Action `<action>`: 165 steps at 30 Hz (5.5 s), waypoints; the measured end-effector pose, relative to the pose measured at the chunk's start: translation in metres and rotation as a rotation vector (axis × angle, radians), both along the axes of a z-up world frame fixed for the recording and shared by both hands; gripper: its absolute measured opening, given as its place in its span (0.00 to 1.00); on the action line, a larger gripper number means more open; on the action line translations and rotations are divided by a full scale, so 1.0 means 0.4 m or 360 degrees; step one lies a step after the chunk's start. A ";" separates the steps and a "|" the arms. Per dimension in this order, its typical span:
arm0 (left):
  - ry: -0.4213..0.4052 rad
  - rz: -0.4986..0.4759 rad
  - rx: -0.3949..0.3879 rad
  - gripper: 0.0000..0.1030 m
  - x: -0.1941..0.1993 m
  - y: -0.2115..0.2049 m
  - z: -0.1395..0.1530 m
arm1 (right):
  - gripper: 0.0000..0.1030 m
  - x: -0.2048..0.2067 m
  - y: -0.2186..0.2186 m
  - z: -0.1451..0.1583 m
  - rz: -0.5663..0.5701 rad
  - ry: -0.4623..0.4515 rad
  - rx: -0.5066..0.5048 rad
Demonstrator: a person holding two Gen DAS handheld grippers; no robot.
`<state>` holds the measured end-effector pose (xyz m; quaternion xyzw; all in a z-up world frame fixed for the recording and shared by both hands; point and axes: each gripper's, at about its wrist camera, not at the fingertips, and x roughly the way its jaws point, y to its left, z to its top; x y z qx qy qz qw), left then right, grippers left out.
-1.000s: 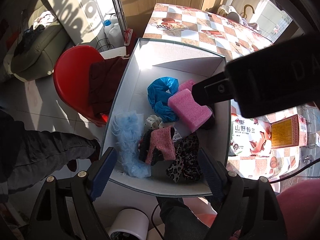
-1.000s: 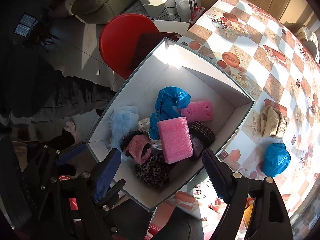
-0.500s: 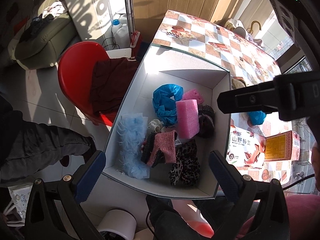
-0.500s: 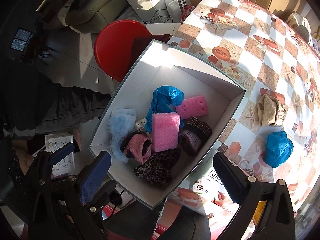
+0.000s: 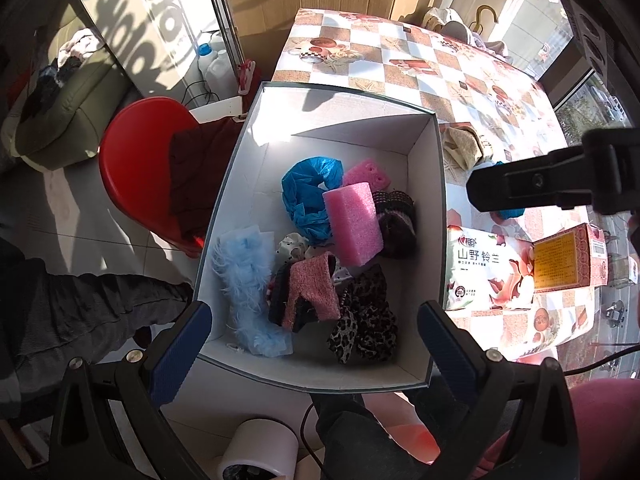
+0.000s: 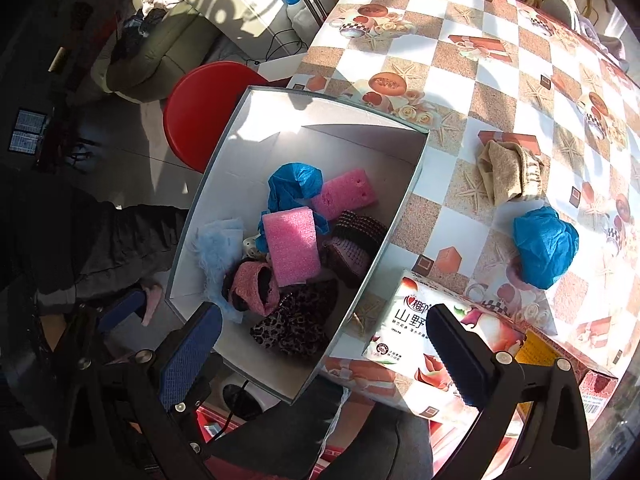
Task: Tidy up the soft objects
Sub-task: 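Move both tools back toward the beige hat and blue mesh bag, then grasp the blue mesh bag with the right tool while the left tool grasps the beige knitted hat, then carry the blue mesh bag and beige hat with both tools over the white box, then open both tools to drop the bag and hat into the box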
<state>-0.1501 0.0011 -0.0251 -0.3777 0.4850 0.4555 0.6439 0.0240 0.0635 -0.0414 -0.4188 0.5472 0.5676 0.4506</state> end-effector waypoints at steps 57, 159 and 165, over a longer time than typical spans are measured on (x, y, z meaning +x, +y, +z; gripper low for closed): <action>0.0080 -0.0270 -0.0341 1.00 0.758 0.383 -0.209 | 1.00 0.969 0.041 -0.406 -0.0480 -0.0387 -0.0545; -0.0119 0.0171 0.0112 0.83 -0.008 0.087 0.061 | 0.99 -0.032 0.032 0.099 0.0049 -0.0240 0.0236; -0.0080 0.0202 0.0087 0.83 -0.020 0.076 0.052 | 0.99 -0.038 0.017 0.090 0.0030 -0.0224 0.0196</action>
